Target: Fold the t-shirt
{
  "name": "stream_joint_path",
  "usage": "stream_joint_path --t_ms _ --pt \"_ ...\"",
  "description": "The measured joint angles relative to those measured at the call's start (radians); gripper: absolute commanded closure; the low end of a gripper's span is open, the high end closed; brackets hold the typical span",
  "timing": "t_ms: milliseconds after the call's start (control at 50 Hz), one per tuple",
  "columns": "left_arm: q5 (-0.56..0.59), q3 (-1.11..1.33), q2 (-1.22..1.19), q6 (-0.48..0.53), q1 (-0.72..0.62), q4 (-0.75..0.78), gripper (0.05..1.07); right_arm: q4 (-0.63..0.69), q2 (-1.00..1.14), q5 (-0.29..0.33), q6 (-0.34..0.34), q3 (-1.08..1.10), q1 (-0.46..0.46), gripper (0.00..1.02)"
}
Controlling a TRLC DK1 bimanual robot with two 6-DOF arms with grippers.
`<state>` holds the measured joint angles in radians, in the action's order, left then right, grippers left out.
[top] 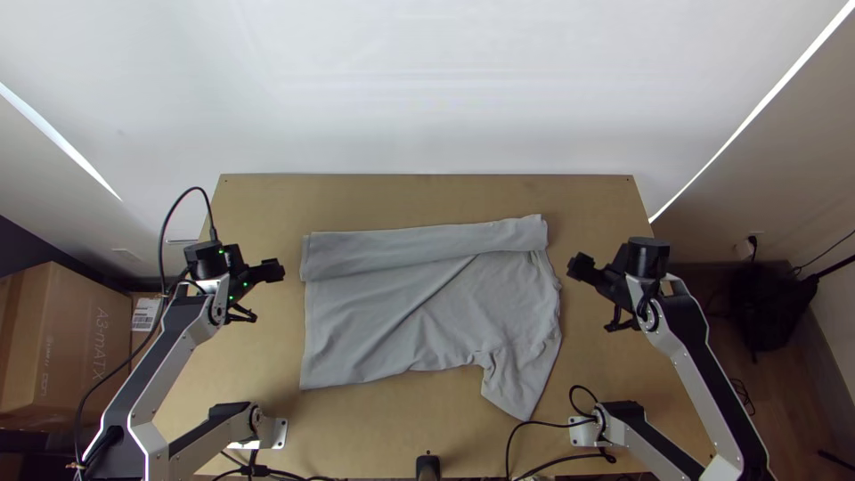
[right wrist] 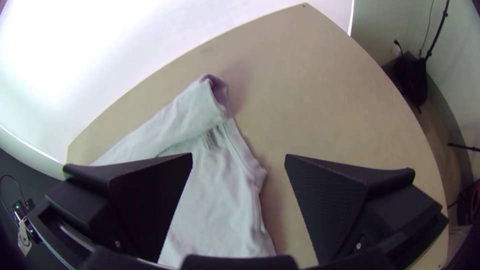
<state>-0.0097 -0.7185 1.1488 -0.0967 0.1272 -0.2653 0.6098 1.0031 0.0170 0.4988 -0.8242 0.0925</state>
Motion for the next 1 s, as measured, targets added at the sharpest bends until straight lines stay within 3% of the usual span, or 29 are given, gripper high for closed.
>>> stream_joint_path --t_ms 60,260,360,480,520,1000 --pt "0.003 -0.023 -0.013 0.003 0.018 -0.041 0.10 0.098 -0.019 0.024 0.019 0.000 -0.002 0.04" --pt "0.026 -0.088 -0.076 0.011 0.037 -0.141 0.10 0.295 -0.038 0.079 0.041 0.028 0.047 0.06" --pt "0.029 -0.104 -0.106 0.011 0.037 -0.168 0.10 0.314 -0.048 0.101 0.040 0.076 0.069 0.20" --pt "0.029 -0.113 -0.122 0.011 0.037 -0.194 0.10 0.320 -0.049 0.107 0.026 0.119 0.069 0.46" --pt "0.029 -0.114 -0.126 0.011 0.037 -0.201 0.10 0.319 -0.049 0.107 0.024 0.131 0.069 0.49" --pt "0.029 -0.148 -0.136 0.011 0.021 -0.248 0.10 0.259 0.030 0.150 0.021 0.220 0.084 0.49"
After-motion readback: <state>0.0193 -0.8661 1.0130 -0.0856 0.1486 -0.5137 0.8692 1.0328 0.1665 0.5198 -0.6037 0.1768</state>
